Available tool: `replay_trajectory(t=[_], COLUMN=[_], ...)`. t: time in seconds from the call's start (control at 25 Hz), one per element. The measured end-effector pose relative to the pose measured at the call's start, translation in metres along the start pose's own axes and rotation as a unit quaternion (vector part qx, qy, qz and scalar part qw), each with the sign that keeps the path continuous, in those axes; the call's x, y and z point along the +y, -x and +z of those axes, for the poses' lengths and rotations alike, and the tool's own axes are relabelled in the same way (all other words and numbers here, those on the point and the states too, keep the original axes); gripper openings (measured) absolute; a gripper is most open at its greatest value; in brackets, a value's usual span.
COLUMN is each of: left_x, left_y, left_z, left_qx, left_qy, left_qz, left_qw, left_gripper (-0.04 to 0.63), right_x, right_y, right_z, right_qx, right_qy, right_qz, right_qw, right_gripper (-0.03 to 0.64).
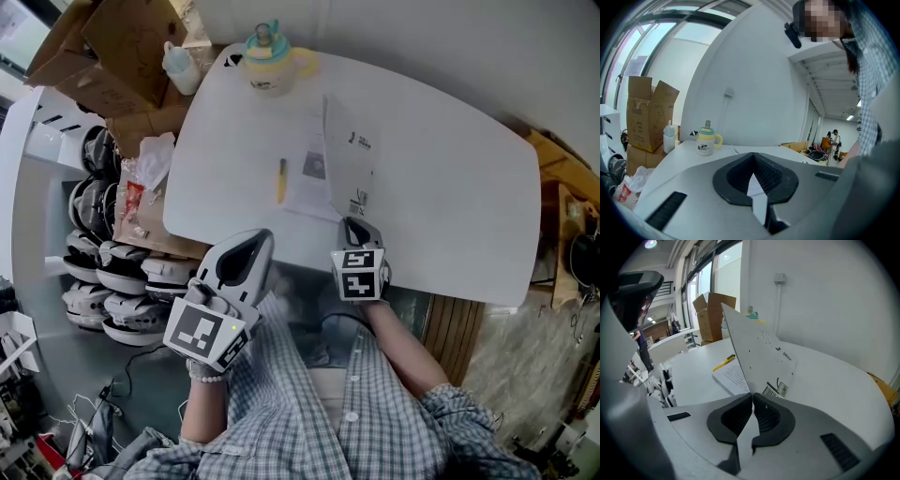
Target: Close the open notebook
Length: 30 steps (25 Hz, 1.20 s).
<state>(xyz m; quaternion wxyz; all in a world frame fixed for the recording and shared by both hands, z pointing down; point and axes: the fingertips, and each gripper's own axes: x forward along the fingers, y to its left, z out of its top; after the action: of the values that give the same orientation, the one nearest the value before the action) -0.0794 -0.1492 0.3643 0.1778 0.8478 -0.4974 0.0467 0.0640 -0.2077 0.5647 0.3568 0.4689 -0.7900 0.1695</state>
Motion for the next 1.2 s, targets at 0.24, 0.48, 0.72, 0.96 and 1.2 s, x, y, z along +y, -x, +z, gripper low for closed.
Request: replay_trajectory(t=[0.24, 0.48, 0.72, 0.96, 1.2], left_x=[0.005, 0.01, 0.009, 0.006, 0.002], left_y=[0.003, 0.003, 0.003, 0.0, -0.004], left_z=[0.0, 0.001, 0.002, 0.002, 0.006], left_qx=[-0.002, -0.002, -0.004, -0.005, -0.008], left_qy=[0.005, 0.005, 0.006, 0.002, -0.004], left_qz=[0.006, 0.009, 0.006, 0.0, -0.004], left_qw=[1.0, 0.9999, 1.0, 1.0, 0.9999], left_gripper=[0.006, 0.006, 0.006, 0.006, 0.006], right_x=[0.007, 0.012, 0.015, 0.017, 0.015], right_y=[-0.01, -0.015, -0.015, -0.013, -0.001], right_z=[-0.005, -0.01, -0.012, -0.013, -0.01], right_qx=[0.024, 0.045, 0.053, 0.056, 0.03], right_qy=[0.048, 0.082, 0.114, 0.102, 0.056], right_qz=[0.007, 0.013, 0.024, 0.039, 0.046], right_qw=[0.999, 0.996, 0.992, 0.992, 0.997], right_gripper=[0.028, 0.039, 0.048, 0.048, 0.046])
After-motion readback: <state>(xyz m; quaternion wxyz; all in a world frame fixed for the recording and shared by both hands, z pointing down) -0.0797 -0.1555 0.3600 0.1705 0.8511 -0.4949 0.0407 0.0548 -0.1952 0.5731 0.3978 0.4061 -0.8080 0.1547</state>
